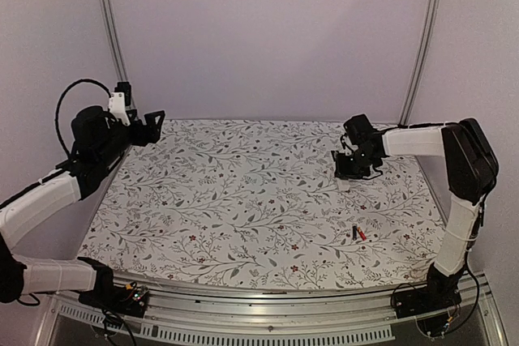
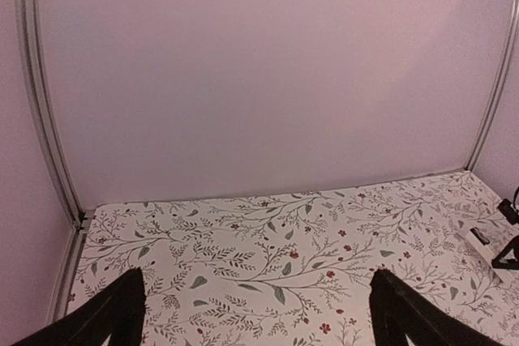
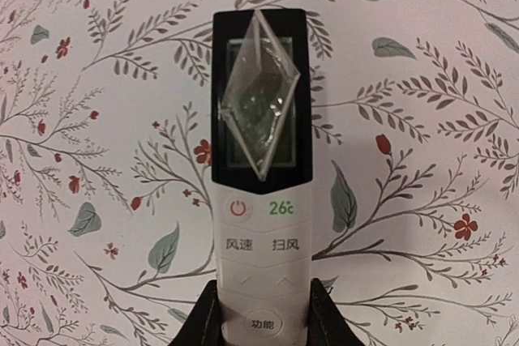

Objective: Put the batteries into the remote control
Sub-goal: Pick up the remote control from the center of the board, then pass from the right arm to the left

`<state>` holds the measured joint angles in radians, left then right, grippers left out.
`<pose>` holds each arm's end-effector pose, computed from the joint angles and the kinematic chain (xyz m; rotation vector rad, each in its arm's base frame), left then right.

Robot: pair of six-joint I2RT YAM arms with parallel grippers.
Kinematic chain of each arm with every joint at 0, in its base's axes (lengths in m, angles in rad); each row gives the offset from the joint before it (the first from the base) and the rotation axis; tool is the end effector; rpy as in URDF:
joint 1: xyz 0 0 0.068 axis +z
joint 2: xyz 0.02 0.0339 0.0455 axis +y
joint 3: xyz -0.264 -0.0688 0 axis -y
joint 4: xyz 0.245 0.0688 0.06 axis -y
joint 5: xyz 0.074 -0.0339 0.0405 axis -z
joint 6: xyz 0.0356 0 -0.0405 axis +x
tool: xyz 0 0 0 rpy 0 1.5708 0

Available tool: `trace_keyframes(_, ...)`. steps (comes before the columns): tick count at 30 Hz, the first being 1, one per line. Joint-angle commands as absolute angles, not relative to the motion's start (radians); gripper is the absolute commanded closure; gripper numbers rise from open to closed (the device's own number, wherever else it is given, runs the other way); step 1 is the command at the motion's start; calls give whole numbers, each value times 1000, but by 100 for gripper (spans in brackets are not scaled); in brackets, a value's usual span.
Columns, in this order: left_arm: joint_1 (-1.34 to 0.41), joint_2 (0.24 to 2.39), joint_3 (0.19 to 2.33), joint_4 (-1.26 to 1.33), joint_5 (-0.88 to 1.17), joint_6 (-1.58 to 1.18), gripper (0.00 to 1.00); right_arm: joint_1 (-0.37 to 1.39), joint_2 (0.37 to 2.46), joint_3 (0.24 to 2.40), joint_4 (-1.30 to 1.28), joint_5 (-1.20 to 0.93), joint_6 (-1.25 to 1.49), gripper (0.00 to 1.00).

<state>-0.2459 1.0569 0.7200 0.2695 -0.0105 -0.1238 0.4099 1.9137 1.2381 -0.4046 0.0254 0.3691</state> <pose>0.2432 -0.0606 0.3117 0.0923 1.6427 -0.2742 0.3572 0.1542 0.1591 -0.0460 2.6692 0.2224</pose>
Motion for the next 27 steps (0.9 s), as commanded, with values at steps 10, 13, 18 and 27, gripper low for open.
trace_keyframes(10, -376, 964, 781, 340, 420, -114, 9, 702, 1595, 1385, -92, -584, -63, 96)
trace_keyframes(13, -444, 942, 786, 376, 599, -112, 7, 738, 1579, 1391, 5, -692, -75, 99)
trace_keyframes(18, -552, 962, 814, 427, 684, -139, 4, 786, 1580, 1425, 66, -808, -100, 99)
trace_keyframes(27, -648, 1127, 946, 449, 759, -196, 7, 847, 1586, 1451, 63, -879, -167, 100)
